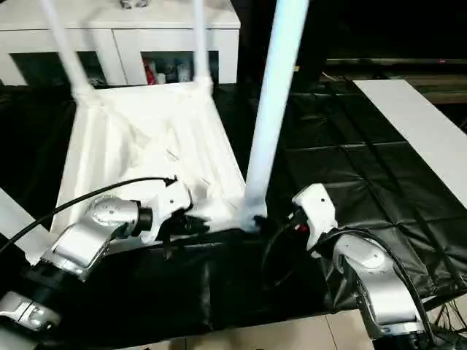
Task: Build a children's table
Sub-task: Rotate leg to tighten
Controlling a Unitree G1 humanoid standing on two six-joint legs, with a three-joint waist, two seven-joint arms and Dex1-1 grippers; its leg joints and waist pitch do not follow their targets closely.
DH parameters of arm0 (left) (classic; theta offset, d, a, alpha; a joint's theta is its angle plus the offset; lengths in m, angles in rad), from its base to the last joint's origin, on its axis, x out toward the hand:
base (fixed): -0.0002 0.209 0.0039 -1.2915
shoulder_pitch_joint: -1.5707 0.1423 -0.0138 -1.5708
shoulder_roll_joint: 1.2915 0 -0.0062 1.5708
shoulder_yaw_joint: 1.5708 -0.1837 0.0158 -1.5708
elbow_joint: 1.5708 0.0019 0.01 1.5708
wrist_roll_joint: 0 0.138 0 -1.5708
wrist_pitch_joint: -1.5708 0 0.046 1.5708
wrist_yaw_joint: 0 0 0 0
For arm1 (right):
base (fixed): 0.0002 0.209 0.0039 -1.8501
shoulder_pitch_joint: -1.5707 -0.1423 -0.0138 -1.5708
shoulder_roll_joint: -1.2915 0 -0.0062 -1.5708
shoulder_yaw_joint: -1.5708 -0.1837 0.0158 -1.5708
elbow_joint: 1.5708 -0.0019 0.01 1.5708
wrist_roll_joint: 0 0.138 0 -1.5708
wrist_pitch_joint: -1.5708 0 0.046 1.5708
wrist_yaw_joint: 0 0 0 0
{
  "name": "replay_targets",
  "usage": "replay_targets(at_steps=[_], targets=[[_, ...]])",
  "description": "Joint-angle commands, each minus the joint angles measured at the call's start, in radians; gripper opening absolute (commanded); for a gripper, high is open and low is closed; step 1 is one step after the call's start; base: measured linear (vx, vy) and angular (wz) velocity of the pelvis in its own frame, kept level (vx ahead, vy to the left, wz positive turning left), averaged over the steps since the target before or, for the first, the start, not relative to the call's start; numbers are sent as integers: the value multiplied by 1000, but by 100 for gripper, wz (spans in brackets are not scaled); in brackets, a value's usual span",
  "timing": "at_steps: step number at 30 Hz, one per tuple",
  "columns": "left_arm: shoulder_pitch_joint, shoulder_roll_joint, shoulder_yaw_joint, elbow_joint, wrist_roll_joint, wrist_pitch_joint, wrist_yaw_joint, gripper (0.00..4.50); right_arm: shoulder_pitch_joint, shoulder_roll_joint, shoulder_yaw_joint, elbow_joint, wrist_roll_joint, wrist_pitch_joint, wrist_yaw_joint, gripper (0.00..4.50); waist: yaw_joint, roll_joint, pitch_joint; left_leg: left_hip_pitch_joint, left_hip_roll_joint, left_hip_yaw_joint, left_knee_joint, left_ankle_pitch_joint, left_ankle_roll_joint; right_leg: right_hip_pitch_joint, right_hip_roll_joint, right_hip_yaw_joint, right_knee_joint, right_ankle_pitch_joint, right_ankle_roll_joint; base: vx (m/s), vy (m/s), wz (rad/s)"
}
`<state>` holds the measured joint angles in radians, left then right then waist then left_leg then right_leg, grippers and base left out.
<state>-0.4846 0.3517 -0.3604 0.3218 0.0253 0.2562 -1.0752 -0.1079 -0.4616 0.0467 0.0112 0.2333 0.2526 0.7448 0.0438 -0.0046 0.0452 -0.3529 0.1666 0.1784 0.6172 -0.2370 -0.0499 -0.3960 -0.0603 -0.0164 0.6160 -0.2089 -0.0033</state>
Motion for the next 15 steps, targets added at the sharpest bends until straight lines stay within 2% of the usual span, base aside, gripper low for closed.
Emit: replay_targets(at_steps=[1,7,8,11,15], targets=[[20,-3,-40,-9,-34,-34,-64,0,-2,-29,11,0,3,-18,44,443,-2,-12,-50,4,64,-18,-76,-51,110,50,-78,39,-59,-11,-287,0,0,0],[20,23,-50,-3,-23,-58,-108,0,-30,-57,95,62,-69,-83,118,443,-1,-12,-53,4,62,-17,-74,-37,106,50,-80,39,-56,-3,-288,0,0,0],[17,23,-49,3,-22,-60,-107,0,-33,-58,102,69,-73,-89,126,443,-2,-16,-53,2,62,-17,-74,-32,108,51,-78,39,-55,2,-289,0,0,0],[12,23,-47,12,-21,-66,-109,0,-48,-49,107,89,-74,-101,129,443,2,-15,-55,2,62,-17,-72,-13,119,52,-78,38,-52,29,-294,0,0,0],[6,24,-45,23,-21,-72,-114,0,-86,-22,115,127,-74,-120,125,443,1,-15,-54,2,62,-17,-73,-25,119,50,-80,38,-54,3,-295,0,0,0]])
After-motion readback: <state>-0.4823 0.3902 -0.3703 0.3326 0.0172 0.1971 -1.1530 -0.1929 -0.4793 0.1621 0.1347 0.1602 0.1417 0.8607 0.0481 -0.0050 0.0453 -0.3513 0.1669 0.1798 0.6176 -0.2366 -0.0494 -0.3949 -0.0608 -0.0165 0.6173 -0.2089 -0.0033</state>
